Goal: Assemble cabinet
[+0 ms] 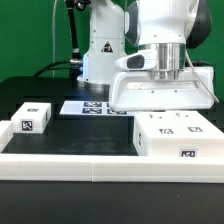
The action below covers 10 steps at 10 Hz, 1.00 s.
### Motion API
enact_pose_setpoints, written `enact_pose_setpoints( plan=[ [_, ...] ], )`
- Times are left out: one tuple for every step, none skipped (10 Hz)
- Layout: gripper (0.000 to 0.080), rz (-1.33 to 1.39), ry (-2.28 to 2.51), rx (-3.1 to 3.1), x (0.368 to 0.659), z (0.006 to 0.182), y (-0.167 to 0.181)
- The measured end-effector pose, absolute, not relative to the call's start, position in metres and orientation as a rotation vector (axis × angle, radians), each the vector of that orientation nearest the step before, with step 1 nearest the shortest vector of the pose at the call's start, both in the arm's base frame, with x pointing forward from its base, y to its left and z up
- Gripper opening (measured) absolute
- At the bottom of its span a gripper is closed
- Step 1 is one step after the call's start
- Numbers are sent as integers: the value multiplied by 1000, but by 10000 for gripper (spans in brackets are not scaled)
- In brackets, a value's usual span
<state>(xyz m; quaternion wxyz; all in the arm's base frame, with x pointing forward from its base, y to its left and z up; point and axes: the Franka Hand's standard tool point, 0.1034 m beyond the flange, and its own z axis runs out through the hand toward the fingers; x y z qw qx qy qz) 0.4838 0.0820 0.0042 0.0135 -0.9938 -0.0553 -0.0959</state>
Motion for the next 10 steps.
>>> enact_pose_setpoints(
  plan=[
    [173,-296,-173,-3095,483,5,82],
    [173,-285,-176,-3095,482,12,83],
    [173,-279,-175,-3094,481,19,83],
    [173,-268,-176,-3093,481,27,83],
    [173,-253,-177,-3092,480,35,84],
    [173,-222,-178,-3091,479,46,85],
    [173,-227,-178,-3089,481,54,85],
    [172,-223,-178,-3091,479,48,85],
    [172,-215,-179,-3092,478,46,85],
    [172,-215,-179,-3092,478,46,85]
  ],
)
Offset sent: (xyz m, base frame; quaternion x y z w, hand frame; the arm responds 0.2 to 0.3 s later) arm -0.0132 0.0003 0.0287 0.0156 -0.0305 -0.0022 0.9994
